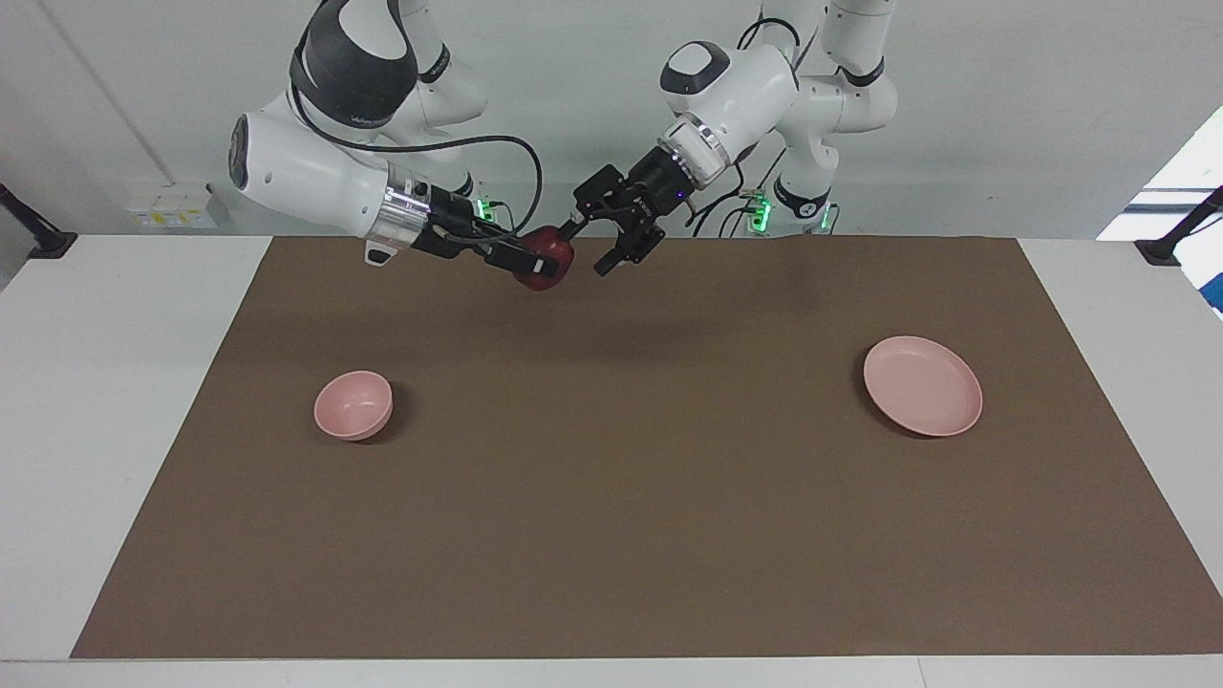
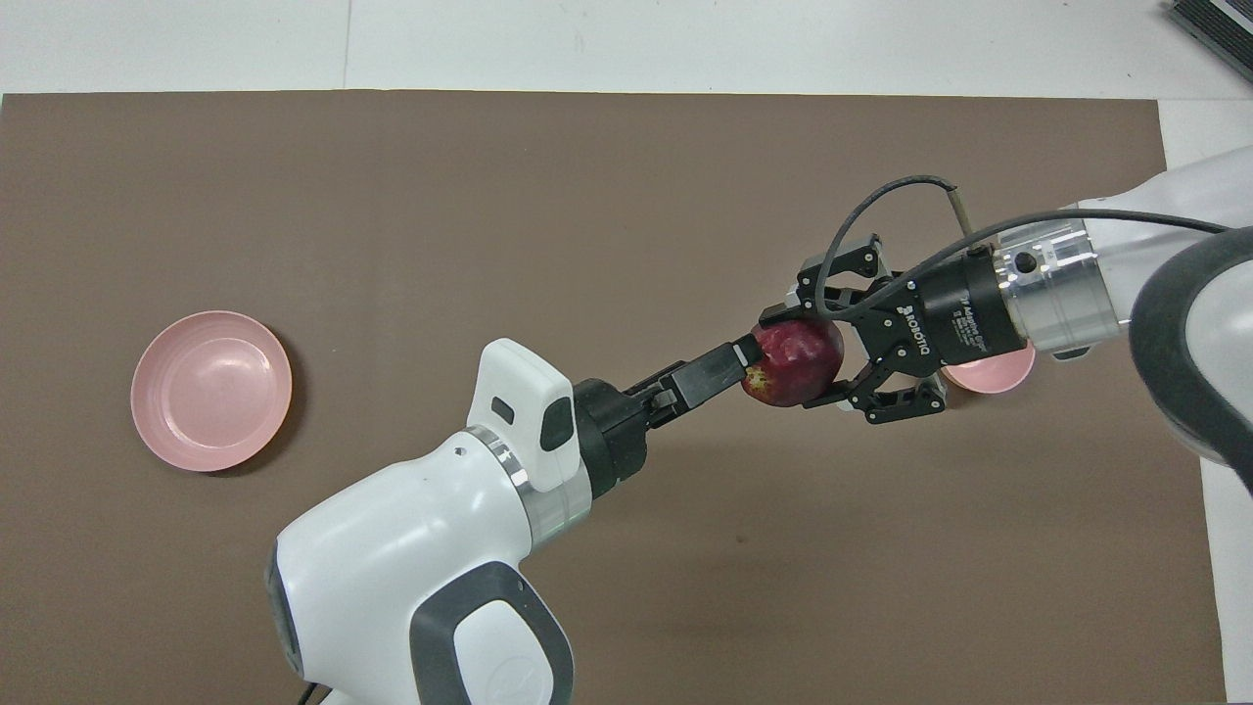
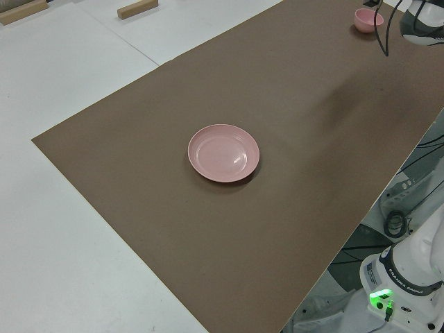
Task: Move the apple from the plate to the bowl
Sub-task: 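Move the apple over the pink bowl with the right gripper while the left gripper withdraws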
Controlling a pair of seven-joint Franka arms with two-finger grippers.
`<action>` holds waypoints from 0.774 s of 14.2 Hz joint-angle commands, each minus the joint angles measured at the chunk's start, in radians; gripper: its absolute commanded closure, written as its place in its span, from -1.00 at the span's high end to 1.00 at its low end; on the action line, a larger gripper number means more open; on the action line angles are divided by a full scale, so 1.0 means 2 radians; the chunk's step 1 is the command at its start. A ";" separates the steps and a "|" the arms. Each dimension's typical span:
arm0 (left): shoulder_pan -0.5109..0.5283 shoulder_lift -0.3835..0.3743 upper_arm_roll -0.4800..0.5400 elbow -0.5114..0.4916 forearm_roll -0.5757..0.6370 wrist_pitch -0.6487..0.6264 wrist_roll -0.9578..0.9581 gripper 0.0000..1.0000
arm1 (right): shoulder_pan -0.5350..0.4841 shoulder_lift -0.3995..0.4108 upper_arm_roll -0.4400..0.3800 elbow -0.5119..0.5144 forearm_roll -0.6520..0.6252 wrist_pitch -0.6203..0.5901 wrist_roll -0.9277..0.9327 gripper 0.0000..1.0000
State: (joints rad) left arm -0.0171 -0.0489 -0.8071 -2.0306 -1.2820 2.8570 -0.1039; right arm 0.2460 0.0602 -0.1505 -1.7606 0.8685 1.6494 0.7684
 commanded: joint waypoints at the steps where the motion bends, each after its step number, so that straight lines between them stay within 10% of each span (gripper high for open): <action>1: 0.000 -0.002 0.034 -0.001 -0.003 -0.075 0.001 1.00 | -0.013 -0.007 0.000 0.014 -0.065 -0.018 -0.056 -1.00; 6: -0.006 -0.014 0.117 -0.023 0.132 -0.223 -0.002 1.00 | -0.021 -0.007 0.000 0.010 -0.244 0.005 -0.202 -1.00; 11: -0.006 -0.011 0.193 -0.006 0.429 -0.393 -0.005 1.00 | -0.063 0.017 0.000 -0.022 -0.291 0.054 -0.352 -1.00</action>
State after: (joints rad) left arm -0.0189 -0.0508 -0.4581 -2.0435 -0.5669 2.1512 -0.1024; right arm 0.1515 0.0788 -0.1558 -1.7725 0.3339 1.7061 0.1818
